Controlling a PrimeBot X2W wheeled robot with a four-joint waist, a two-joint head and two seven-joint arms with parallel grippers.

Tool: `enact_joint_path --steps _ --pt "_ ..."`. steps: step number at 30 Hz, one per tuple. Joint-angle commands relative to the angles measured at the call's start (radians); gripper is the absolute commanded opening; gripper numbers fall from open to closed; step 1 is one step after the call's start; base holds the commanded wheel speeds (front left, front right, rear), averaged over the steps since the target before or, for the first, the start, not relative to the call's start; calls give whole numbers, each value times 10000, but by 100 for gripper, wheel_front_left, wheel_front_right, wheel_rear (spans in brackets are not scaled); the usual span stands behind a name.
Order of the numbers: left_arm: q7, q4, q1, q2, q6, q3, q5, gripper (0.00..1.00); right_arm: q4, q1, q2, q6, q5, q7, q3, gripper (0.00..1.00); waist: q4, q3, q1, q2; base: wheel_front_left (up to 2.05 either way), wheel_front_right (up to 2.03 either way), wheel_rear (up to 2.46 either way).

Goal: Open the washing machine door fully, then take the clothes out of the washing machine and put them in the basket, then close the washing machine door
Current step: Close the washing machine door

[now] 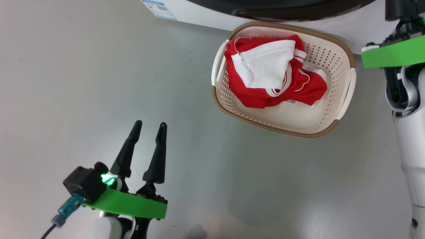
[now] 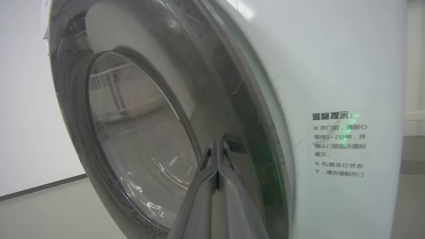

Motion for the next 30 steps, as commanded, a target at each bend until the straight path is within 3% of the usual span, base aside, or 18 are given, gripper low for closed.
enact_joint_path --steps 1,15,30 --pt "-118 -251 -120 205 -54 313 -53 100 -331 -211 189 -11 -29 -51 54 0 35 72 0 0 0 0 0" --pt "-118 -221 -152 205 -54 276 57 100 -306 -122 282 -11 -60 -51 261 0 -83 -190 0 0 0 0 0" --pt "-118 35 410 282 -54 689 609 100 -196 2189 462 -11 439 -51 1222 0 -776 -1600 0 0 0 0 0"
